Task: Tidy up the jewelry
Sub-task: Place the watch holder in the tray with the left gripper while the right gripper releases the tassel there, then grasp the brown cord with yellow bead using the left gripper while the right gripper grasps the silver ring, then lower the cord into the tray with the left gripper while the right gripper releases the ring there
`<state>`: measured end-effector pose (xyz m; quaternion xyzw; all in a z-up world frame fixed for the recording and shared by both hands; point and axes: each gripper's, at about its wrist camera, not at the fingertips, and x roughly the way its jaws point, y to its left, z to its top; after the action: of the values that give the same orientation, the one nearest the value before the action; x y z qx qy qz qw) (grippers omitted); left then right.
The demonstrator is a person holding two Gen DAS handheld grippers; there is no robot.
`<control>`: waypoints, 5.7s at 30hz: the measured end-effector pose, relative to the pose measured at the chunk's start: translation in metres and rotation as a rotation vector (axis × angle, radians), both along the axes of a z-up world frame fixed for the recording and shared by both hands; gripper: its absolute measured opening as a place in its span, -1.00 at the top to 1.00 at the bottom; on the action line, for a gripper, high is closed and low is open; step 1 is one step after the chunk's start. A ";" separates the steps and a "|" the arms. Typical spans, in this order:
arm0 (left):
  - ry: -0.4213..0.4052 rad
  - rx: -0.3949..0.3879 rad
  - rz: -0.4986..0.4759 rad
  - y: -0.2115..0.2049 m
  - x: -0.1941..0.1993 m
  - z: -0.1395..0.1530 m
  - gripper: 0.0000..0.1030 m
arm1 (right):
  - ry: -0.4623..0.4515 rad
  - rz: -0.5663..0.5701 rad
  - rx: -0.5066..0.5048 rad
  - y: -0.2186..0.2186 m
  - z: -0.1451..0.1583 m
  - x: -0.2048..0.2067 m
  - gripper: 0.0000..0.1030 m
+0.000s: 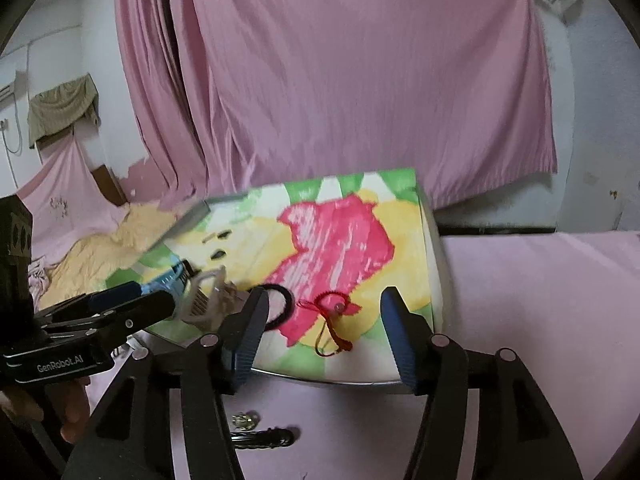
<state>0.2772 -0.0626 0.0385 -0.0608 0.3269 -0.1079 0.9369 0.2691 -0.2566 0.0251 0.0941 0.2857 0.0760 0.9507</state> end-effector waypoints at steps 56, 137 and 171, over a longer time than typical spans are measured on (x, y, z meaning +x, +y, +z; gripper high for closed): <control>-0.136 0.059 0.105 0.101 -0.097 -0.017 -0.99 | -0.086 0.053 -0.157 0.077 -0.009 -0.109 -0.82; -0.008 0.035 -0.126 0.046 -0.054 0.006 0.91 | 0.082 0.194 -0.088 0.077 -0.002 -0.059 0.65; 0.134 0.031 -0.077 -0.009 0.073 -0.013 0.90 | 0.210 0.126 -0.088 0.036 -0.032 0.058 0.65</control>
<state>0.3507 -0.0715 0.0258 -0.0408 0.3926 -0.1342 0.9090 0.3269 -0.2209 -0.0064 0.0417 0.3921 0.1127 0.9120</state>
